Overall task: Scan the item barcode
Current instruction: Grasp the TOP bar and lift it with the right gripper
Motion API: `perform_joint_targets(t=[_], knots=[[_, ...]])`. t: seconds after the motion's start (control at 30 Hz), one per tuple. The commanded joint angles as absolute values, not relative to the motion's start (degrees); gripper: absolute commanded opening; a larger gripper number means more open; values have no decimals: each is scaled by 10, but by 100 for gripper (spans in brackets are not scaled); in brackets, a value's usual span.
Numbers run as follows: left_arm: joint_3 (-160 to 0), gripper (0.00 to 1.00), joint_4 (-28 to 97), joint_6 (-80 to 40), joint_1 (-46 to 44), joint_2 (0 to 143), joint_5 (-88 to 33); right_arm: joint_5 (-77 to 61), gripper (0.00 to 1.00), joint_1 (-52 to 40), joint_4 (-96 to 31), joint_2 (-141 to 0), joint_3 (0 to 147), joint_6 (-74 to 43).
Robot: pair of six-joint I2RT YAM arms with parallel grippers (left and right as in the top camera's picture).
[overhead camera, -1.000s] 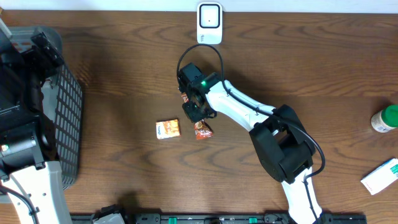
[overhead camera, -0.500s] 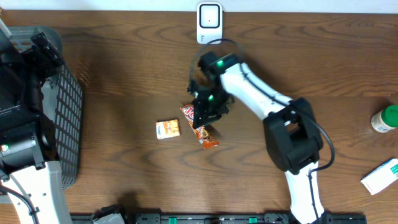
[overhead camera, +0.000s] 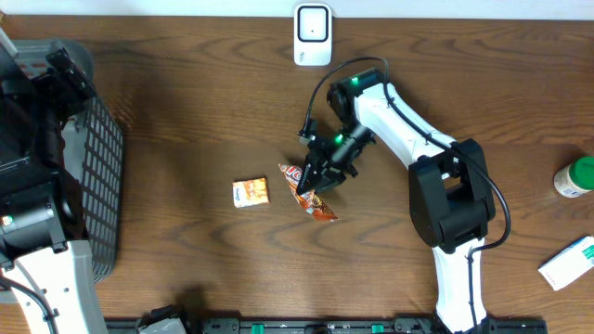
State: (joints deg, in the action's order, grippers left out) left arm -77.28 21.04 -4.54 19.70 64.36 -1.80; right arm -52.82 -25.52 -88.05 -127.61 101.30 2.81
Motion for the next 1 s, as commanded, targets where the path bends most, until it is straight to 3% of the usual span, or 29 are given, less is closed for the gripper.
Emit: perform_joint_targets(t=[0.0,0.37,0.63,0.97], knots=[[-775,91,210,-50,195,644,-23,-572,2,-257,-907,-1283,1015,29],[-775,91,210,-50,195,644,-23,-637,2,-247,-952,-1283,1015,-150],[-775,91,209,-50,195,644,-23,-656,1,-187,-975,-1283,1014,-63],[-775,91,209,-50,195,644,-23,-624,1,-106,-975,-1283,1014,-58]])
